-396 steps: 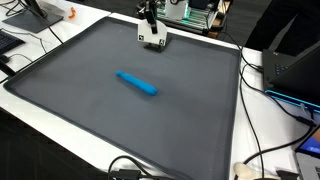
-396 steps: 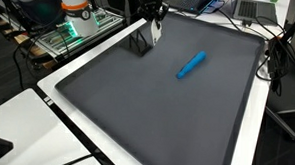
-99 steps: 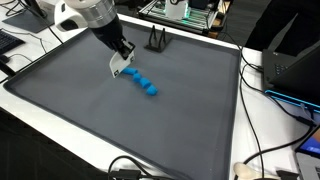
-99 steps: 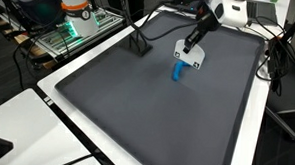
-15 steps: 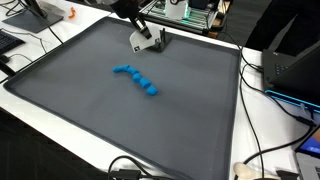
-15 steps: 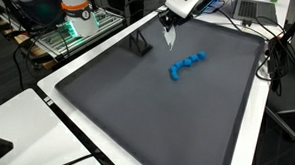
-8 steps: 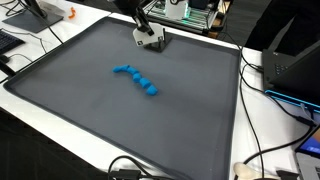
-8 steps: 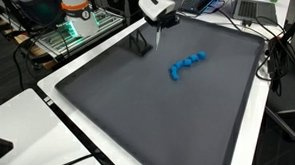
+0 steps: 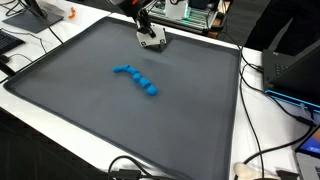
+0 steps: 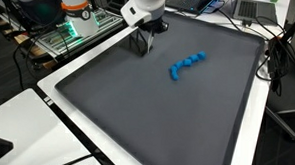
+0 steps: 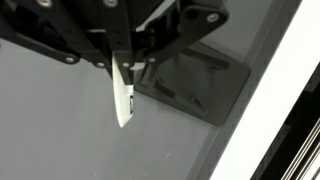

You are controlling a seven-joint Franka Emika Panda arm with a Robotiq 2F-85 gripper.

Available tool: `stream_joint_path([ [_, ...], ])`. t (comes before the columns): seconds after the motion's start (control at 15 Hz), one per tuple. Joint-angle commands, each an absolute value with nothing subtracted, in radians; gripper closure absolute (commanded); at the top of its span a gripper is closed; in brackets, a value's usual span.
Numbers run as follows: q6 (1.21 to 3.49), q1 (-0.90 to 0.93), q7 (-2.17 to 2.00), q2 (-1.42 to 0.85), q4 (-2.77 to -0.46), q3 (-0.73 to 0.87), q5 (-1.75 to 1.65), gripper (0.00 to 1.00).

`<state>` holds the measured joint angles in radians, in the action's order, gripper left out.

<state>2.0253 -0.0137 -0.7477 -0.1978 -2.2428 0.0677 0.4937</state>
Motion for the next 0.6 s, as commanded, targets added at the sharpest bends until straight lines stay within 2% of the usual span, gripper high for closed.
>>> stream_joint_path([
  [0.0, 2.097, -0.027, -0.762, -0.131, -2.349, 0.069, 0.557, 0.99],
  [0.53, 2.191, -0.034, -0.815, -0.077, -2.450, 0.068, 0.612, 0.99],
])
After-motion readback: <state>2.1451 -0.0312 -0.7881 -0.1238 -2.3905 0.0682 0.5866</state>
